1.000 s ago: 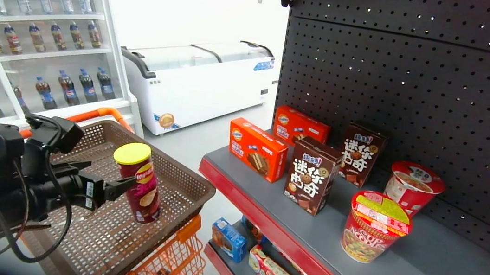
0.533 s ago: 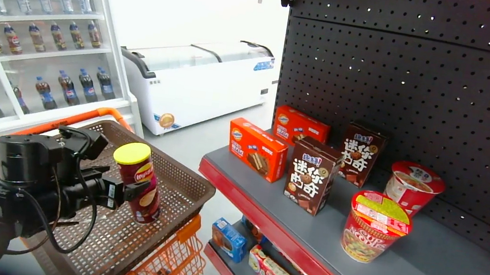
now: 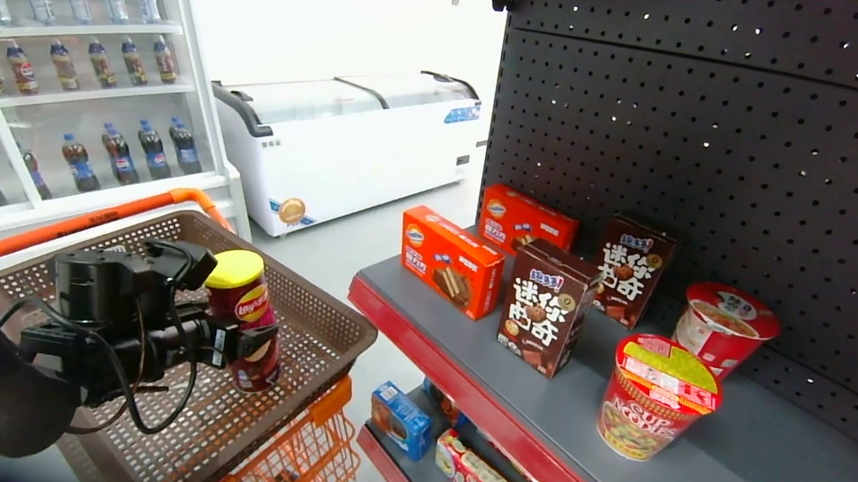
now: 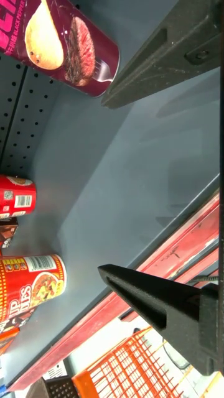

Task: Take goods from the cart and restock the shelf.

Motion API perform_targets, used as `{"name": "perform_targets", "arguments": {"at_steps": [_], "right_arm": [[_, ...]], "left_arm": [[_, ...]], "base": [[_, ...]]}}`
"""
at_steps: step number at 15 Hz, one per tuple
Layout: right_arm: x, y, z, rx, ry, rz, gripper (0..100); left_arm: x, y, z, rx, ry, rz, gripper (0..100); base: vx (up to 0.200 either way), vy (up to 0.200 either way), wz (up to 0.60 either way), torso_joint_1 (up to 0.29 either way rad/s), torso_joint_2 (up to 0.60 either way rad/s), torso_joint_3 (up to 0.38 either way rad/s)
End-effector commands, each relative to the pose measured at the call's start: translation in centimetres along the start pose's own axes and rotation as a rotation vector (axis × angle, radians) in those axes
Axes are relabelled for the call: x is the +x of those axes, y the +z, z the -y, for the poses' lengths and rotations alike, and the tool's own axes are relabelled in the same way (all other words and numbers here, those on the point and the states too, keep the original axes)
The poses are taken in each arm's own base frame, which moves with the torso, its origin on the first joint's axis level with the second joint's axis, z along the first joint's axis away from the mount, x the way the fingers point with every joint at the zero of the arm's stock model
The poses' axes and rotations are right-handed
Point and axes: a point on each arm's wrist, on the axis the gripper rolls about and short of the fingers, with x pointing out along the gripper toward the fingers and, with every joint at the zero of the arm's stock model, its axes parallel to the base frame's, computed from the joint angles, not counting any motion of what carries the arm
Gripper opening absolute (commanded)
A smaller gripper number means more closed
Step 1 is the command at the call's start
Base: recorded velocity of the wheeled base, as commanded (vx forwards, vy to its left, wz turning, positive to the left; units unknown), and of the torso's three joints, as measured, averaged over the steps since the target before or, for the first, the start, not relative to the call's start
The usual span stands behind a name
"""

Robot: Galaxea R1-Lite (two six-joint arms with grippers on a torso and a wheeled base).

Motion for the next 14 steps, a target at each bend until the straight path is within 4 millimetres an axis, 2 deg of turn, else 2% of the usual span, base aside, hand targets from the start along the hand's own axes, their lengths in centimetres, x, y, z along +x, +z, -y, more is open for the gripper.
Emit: {"name": "perform_targets", "arguments": {"at_steps": [1, 4, 11, 12, 14], "right_arm": [[0.0, 0.0, 0.0, -0.001, 0.000, -0.001, 100], [0.0, 0.0, 0.0, -0.001, 0.000, -0.001, 100], [0.0, 0.0, 0.0, -0.001, 0.000, -0.001, 100], [0.0, 0.0, 0.0, -0.001, 0.000, -0.001, 100], [0.0, 0.0, 0.0, -0.001, 0.000, -0.001, 100]], "left_arm": [[1.0, -0.6, 0.2, 0.012, -0.011, -0.018, 100], [2.5, -0.7, 0.7, 0.026, -0.025, 0.024, 100], [3.7, -1.3, 0.5, 0.017, -0.021, 0.007, 100], [3.9, -1.3, 0.4, 0.017, -0.022, 0.010, 0], [4.2, -1.0, 0.4, 0.017, -0.020, 0.018, 0]], "base": [[0.000, 0.000, 0.00, 0.000, 0.00, 0.000], [0.000, 0.000, 0.00, 0.000, 0.00, 0.000], [0.000, 0.000, 0.00, 0.000, 0.00, 0.000], [0.000, 0.000, 0.00, 0.000, 0.00, 0.000], [0.000, 0.000, 0.00, 0.000, 0.00, 0.000]]}}
